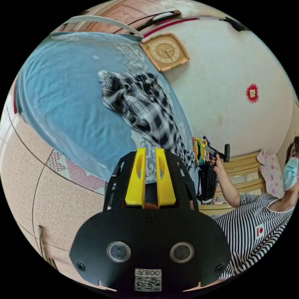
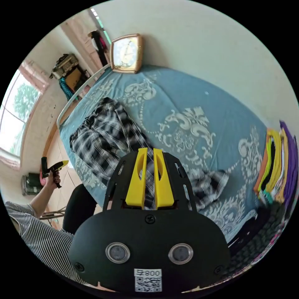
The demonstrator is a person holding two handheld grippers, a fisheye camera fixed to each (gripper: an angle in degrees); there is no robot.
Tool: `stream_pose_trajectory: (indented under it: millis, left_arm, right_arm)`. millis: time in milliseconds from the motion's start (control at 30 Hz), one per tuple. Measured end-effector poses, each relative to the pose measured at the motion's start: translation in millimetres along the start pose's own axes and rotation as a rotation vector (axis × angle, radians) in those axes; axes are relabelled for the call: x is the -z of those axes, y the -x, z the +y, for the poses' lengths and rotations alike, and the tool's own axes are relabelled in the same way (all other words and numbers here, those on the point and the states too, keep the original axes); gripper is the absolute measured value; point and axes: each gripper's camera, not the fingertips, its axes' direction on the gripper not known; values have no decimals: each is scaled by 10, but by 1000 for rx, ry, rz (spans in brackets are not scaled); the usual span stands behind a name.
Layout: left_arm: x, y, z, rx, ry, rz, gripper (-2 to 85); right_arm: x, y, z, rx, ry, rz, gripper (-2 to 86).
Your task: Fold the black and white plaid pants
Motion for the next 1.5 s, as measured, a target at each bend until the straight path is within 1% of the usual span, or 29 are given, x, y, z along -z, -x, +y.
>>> stream_pose_trajectory:
  millis: [33,67,133,200,267,333,500,567,733,800,867,900,967,1067,1133,1167,1200,1233,1300,1367,1400,1433,1467,1500]
  left_arm:
    - [-190,-156,-13,-49,48,37,59]
    - [-382,-333,-55,-106,101,65,61]
    - [-677,-630,-161,-206,187,91,63]
    - [-960,-946,-291,-318,254,91,65]
    - [-1355,-1314,-477,-417,333,101,68]
    - [-1635,-1532,-609,-451,359,118,71]
    - [-2417,-1911,-976,-412,427,108,86]
    - [-2749,-2010,-1179,-357,429,93,89]
    - [-3216,-2108,-1522,-261,412,10,80]
    - [-3368,-2128,-1614,-230,423,15,63]
    - [-3541,-2164,-1694,-205,458,14,27]
    - [-3567,-2176,-1707,-203,459,9,23]
    - [-3578,-2253,-1746,-211,431,60,14]
    - [-3433,-2406,-1802,-241,352,168,11]
    - [-3326,-2525,-1853,-282,304,206,11]
    - [-3257,-2600,-1897,-298,263,225,13]
    - [-3227,-2639,-1924,-306,241,239,14]
    - [-3191,-2717,-1993,-320,203,259,17]
    - [-3217,-2821,-2137,-315,158,266,26]
    - [-3400,-2911,-2363,-286,147,269,51]
    - [-3460,-2918,-2411,-279,159,260,59]
    - [-3570,-2896,-2472,-216,186,234,67]
    - [-3633,-2892,-2479,-201,197,255,73]
    - [-3647,-2899,-2467,-205,202,258,75]
  right_arm:
    - [-76,-334,435,-98,12,-39,45]
    - [-108,-487,645,-150,15,-48,45]
    - [-188,-1011,1363,-337,-10,-76,46]
    - [-228,-1282,1718,-431,-45,-87,49]
    - [-286,-1450,1909,-472,-69,-74,55]
    - [-415,-1589,1977,-481,-80,-57,60]
    - [-768,-1852,1943,-497,-81,-23,68]
    - [-891,-1953,1939,-500,-82,-12,70]
    - [-1227,-2260,1989,-532,-97,-12,70]
    - [-1432,-2344,2000,-535,-55,-19,61]
    - [-1646,-2420,2040,-545,-2,-51,35]
    - [-1749,-2445,2087,-546,17,-78,21]
    - [-1777,-2429,2201,-540,3,-103,12]
    - [-1465,-2368,2558,-538,-165,-230,8]
    - [-1015,-2323,2959,-548,-361,-357,8]
    - [-899,-2307,3056,-554,-405,-375,8]
    - [-669,-2267,3223,-556,-493,-395,9]
    - [-453,-2228,3338,-555,-563,-380,11]
    - [-222,-2223,3373,-572,-628,-323,16]
    - [-148,-2313,3195,-581,-599,-244,26]
    - [-186,-2435,3028,-603,-547,-206,36]
    - [-288,-2558,2854,-614,-456,-153,46]
    - [-363,-2628,2794,-656,-404,-123,51]
    - [-518,-2713,2713,-698,-307,-87,59]
